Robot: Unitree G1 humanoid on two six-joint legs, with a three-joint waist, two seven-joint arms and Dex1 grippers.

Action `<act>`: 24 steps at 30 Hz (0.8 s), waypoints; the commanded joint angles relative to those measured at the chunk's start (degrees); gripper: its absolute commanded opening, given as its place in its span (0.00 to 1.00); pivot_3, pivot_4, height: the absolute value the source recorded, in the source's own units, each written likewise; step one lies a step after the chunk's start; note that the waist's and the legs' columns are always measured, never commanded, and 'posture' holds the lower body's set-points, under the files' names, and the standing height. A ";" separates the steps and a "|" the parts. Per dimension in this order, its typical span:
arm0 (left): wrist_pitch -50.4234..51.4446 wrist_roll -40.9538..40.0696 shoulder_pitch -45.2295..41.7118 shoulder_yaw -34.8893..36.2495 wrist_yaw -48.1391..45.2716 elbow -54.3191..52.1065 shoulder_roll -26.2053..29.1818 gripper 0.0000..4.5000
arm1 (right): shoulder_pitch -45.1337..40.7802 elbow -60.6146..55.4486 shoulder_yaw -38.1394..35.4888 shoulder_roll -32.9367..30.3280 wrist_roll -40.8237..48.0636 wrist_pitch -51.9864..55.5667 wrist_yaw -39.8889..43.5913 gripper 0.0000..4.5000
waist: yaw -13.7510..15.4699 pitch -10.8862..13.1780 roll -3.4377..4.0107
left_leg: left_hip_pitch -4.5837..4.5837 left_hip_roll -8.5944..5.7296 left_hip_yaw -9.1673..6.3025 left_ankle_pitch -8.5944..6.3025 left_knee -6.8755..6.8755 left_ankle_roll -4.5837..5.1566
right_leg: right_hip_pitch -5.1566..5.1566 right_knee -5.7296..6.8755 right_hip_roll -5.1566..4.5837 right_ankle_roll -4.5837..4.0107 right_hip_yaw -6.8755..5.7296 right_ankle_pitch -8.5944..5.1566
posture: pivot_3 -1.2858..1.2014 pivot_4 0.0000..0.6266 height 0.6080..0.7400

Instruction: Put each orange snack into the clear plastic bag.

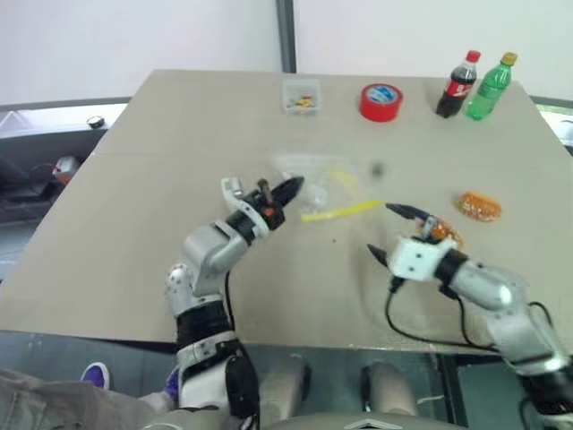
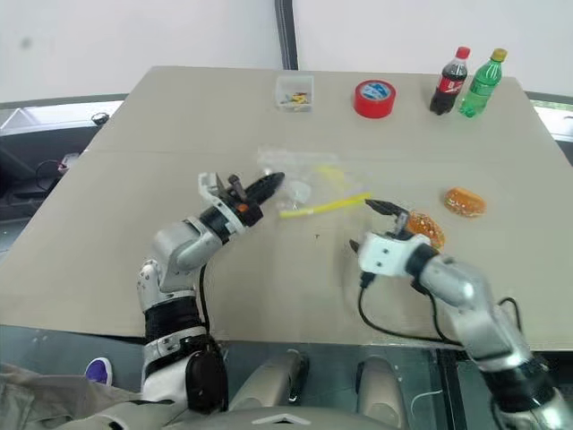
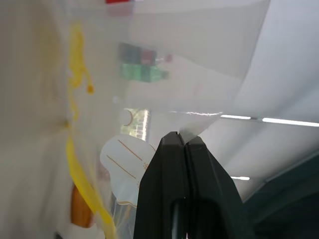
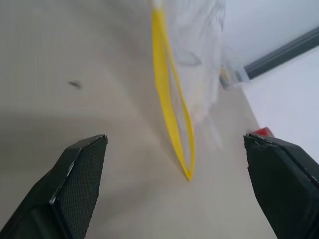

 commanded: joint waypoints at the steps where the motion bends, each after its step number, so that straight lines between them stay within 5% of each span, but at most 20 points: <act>1: 1.35 -1.29 -2.03 2.22 1.05 -3.15 -0.42 0.01 | -5.58 7.38 2.29 3.03 -6.04 -2.35 -7.14 1.00 | -0.23 0.05 -0.08 | 0.00 0.00 0.01 0.00 0.00 0.00 | 0.00 -0.01 0.00 0.00 0.01 0.00 | 0.52 0.24 1.00; 10: 1.67 -1.29 -3.07 2.97 1.99 -5.58 -1.98 0.01 | -18.92 26.66 5.13 13.33 -7.17 -6.46 -16.33 1.00 | -1.43 0.08 -0.12 | -0.03 0.04 0.03 0.01 0.00 -0.02 | -0.03 -0.02 0.09 -0.05 0.04 0.04 | 0.52 0.24 1.00; 13: 0.89 -1.29 -2.97 3.11 2.48 -6.90 -2.19 0.00 | -21.11 30.35 3.90 14.53 -4.88 -7.55 -16.97 0.82 | -1.49 0.08 -0.12 | -0.02 0.05 0.02 0.01 -0.01 -0.02 | -0.04 -0.01 0.11 -0.06 0.03 0.04 | 0.52 0.24 1.00; 17: -0.18 -1.29 -2.77 3.19 2.77 -8.43 -2.60 0.00 | -22.41 32.37 2.37 14.67 -2.36 -8.46 -17.20 0.35 | -1.53 0.08 -0.12 | -0.02 0.06 0.03 0.01 -0.01 -0.02 | -0.04 -0.02 0.14 -0.09 0.05 0.06 | 0.52 0.24 1.00; 18: -0.14 -1.29 -2.80 3.20 2.07 -8.94 -2.31 0.00 | -23.02 32.61 1.67 14.25 -1.78 -8.57 -17.19 0.35 | -1.53 0.08 -0.12 | -0.02 0.06 0.04 0.01 -0.01 -0.02 | -0.04 -0.01 0.15 -0.09 0.05 0.06 | 0.52 0.24 1.00; 19: -0.23 -1.29 -2.84 3.19 1.70 -9.28 -2.04 0.00 | -23.84 32.84 0.86 13.73 -1.47 -8.81 -17.43 0.19 | -1.60 0.09 -0.11 | -0.01 0.06 0.03 0.01 -0.01 -0.02 | -0.04 -0.01 0.16 -0.09 0.05 0.06 | 0.52 0.24 1.00; 21: -0.44 -1.29 -2.84 2.89 1.05 -9.36 -0.56 0.00 | -25.80 32.86 -0.86 12.89 -0.02 -8.87 -17.22 0.03 | -1.67 0.09 -0.11 | -0.02 0.07 0.06 0.01 0.00 -0.03 | -0.05 0.00 0.17 -0.10 0.08 0.07 | 0.52 0.24 1.00; 24: 1.31 -1.29 -2.16 0.39 -1.55 -8.10 6.06 0.00 | -29.08 32.13 -2.35 11.09 0.78 -7.51 -15.65 0.01 | -2.15 0.11 -0.10 | -0.01 0.12 0.06 0.02 0.00 -0.04 | -0.07 0.01 0.25 -0.14 0.09 0.09 | 0.52 0.24 1.00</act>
